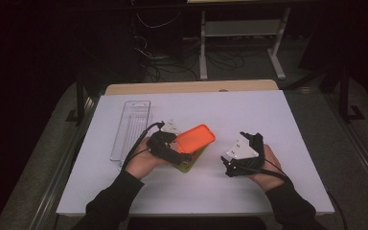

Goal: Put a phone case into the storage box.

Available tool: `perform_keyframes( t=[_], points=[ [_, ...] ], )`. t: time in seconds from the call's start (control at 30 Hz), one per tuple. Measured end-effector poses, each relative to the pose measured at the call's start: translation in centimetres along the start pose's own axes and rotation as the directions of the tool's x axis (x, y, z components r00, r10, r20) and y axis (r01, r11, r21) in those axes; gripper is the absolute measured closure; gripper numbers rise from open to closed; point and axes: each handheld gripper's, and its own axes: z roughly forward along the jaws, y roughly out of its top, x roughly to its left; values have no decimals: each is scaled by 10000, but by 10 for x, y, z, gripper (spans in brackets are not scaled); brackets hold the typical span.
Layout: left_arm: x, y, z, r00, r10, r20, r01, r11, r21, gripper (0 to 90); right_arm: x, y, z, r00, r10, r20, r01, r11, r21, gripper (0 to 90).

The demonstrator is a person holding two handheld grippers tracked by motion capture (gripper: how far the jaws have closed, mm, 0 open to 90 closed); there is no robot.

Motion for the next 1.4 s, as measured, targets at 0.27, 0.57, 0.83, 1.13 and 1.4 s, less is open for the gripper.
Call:
perform_keyframes(
  t=[0.27,0.57,0.83,1.13,1.4],
  points=[
    [0,0,0,10000,90,27,-90,10000,29,159,8,3,-2,9940,-1034,358,1037,9946,-67,11],
    [-1,-1,1,9999,-123,54,124,9998,-135,159,18,5,-1,9678,-2307,1012,2327,9725,-83,12],
    [-3,-1,3,9997,-248,59,249,9995,-211,159,20,5,-2,9176,-3615,1653,3660,9306,34,12],
    [-3,0,3,9999,-132,111,131,9999,41,159,26,5,0,8421,-4848,2360,4941,8691,223,12],
    [-2,0,1,9999,84,97,-85,9999,137,159,34,5,2,7489,-6054,2693,6105,7885,748,12]
  ],
)
